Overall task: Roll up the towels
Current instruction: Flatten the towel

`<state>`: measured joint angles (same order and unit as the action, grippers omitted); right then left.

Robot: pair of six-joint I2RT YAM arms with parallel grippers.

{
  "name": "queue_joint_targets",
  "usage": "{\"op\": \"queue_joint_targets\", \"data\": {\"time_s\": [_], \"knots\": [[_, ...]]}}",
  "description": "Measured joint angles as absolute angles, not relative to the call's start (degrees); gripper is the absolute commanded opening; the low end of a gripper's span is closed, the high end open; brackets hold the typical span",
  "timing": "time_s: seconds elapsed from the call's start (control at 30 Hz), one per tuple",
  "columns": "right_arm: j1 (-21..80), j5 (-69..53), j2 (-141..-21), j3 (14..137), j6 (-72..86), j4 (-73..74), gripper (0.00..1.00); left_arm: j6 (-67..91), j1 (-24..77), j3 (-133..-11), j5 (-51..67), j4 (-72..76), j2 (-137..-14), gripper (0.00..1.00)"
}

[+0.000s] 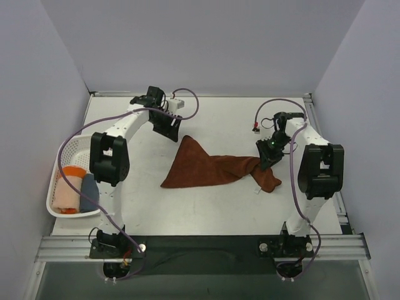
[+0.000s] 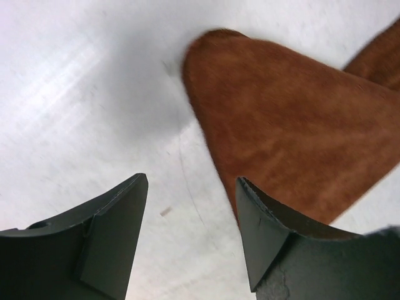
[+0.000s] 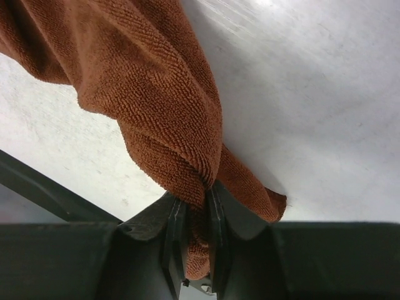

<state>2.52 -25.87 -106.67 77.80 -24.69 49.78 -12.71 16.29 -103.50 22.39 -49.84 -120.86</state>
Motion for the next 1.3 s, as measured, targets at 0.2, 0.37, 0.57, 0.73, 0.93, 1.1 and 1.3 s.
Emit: {"op": "queue_joint_targets", "data": {"time_s": [0.2,0.37,0.57,0.73,0.93,1.1,1.3], "knots": [[1.5,-26.5,-108.3,77.9,-24.2,50.4,0.36,-12.7,17.0,-112.4,21.3,-49.1,-128.7,0.70],[1.2,-26.6,-109.6,77.9,-24.1,50.7,0.37,-12.7,18.6,-116.8,21.8,-49.1,-134.3,0.72],[-2.6,-26.3,-109.4,77.9,-24.4,52.8,0.50,-12.6,20.4,-123.5,23.3,-49.1,-140.4,0.71],[-5.7,-24.5,-108.1,75.6,-25.8,54.1,0.58,-12.3,21.1,-127.5,23.9,-48.8,-143.0,0.50],[-6.3,-24.1,-108.0,74.5,-27.1,55.5,0.25,-12.6,21.7,-127.5,24.7,-48.9,-143.3,0.13],[-6.4,-24.2,-108.7,75.2,-27.5,56.8,0.00,-11.9,20.8,-129.0,28.5,-50.0,-143.3,0.00],[-9.9,-24.2,-108.7,84.6,-28.7,59.8,0.00,-11.0,15.0,-132.5,33.6,-52.2,-138.8,0.00]]}}
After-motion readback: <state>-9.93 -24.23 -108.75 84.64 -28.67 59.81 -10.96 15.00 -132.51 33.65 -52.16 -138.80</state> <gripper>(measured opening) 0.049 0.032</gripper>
